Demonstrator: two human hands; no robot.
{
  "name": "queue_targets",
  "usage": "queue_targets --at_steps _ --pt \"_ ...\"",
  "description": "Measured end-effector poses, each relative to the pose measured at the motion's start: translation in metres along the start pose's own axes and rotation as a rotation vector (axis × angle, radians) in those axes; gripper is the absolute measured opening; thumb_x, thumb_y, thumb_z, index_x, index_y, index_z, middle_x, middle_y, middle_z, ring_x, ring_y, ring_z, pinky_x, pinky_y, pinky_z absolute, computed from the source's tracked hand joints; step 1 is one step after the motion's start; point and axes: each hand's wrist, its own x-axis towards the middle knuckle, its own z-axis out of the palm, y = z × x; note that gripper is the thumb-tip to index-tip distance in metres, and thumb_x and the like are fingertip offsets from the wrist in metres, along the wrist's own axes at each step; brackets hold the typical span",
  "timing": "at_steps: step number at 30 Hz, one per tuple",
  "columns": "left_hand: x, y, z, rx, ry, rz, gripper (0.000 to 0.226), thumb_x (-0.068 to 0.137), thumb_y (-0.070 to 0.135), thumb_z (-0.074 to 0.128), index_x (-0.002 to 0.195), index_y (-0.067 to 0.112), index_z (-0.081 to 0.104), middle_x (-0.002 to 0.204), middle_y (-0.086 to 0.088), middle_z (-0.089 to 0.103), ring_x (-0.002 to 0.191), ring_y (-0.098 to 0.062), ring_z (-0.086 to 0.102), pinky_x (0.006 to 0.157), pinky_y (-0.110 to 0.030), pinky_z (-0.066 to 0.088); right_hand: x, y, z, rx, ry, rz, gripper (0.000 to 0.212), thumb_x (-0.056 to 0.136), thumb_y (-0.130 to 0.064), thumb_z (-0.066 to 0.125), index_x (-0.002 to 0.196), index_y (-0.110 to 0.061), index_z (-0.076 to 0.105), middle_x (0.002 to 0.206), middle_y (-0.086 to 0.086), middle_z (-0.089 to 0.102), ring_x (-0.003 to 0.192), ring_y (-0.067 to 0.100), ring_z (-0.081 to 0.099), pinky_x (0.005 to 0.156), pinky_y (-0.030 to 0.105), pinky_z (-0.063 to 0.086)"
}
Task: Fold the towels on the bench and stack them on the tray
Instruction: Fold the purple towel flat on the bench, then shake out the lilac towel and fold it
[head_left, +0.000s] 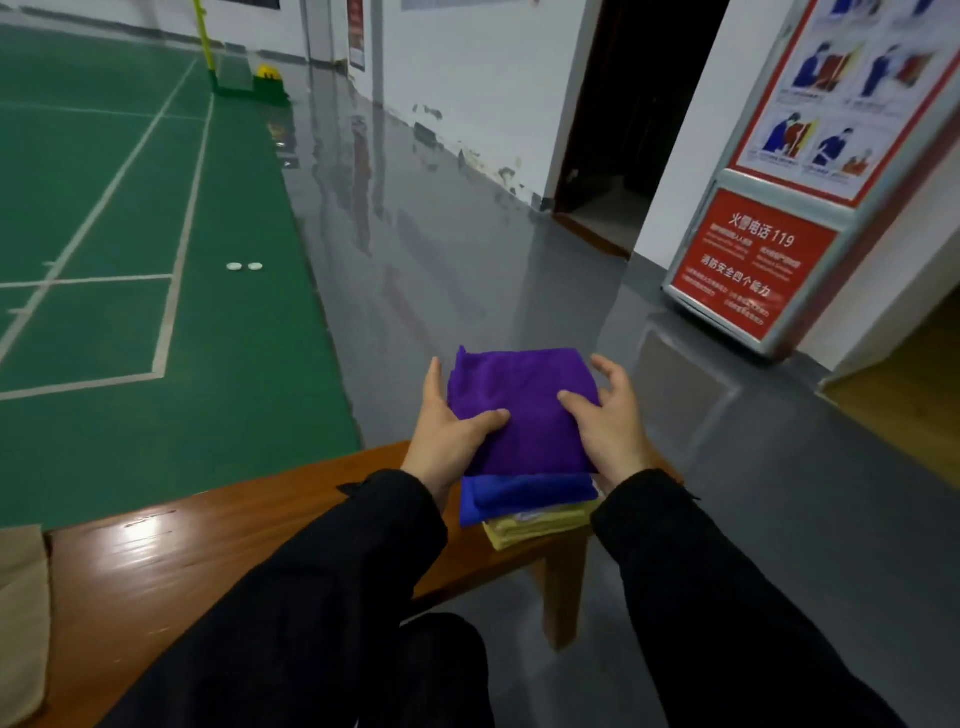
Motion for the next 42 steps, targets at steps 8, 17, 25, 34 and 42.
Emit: queue_targets --at_steps 8,17,25,34,42 --pt "0.023 -0.085 -0.001 0.917 -0.101 -0.030 0.061 0.102 0.033 0.056 0.157 0.020 0.034 0.166 -0.011 0.022 0.155 -0.026 0.015 0.125 -0.042 0.023 0.004 0.067 0.007 -1.124 -0.292 -0.427 0.039 0.103 -0.032 0.053 0.141 -0.027 0.060 0.151 -0.001 0.054 0.144 0.020 0.041 0.121 0.038 0.032" --pt "-0.023 -0.048 -0.070 0.560 0.212 0.191 0.025 0.100 0.031 0.055 0.116 0.018 0.070 0.108 0.005 0.073 0.103 -0.014 0.067 0.094 -0.040 0.055 -0.063 0.026 0.084 -0.814 -0.276 -0.674 0.019 0.099 -0.028 0.057 0.106 -0.021 0.073 0.107 -0.003 0.071 0.103 0.018 0.060 0.088 0.034 0.049" --pt "-0.128 -0.047 -0.227 0.588 0.436 0.140 0.028 0.091 0.028 0.052 0.109 0.018 0.071 0.096 0.001 0.075 0.092 -0.019 0.070 0.084 -0.047 0.059 -0.174 0.034 0.235 -0.602 -0.691 -0.705 0.017 0.097 -0.022 0.058 0.104 -0.022 0.074 0.107 -0.002 0.070 0.102 0.020 0.063 0.090 0.041 0.052" --pt "-0.264 0.027 -0.401 1.506 1.005 0.112 0.030 0.087 0.026 0.067 0.115 0.016 0.066 0.119 -0.010 0.064 0.110 -0.032 0.055 0.095 -0.042 0.042 -0.242 0.030 0.323 -0.556 -0.953 -0.838 0.014 0.101 -0.027 0.059 0.106 -0.027 0.072 0.111 -0.012 0.067 0.105 0.006 0.059 0.093 0.029 0.048" --pt "-0.302 0.056 -0.491 2.139 0.832 -0.184 0.041 0.089 0.034 0.067 0.128 0.025 0.060 0.135 -0.008 0.060 0.116 -0.032 0.057 0.096 -0.047 0.050 -0.258 0.031 0.333 -0.585 -1.032 -0.816 0.013 0.101 -0.032 0.059 0.107 -0.033 0.070 0.106 -0.023 0.060 0.102 -0.002 0.055 0.085 0.015 0.042"
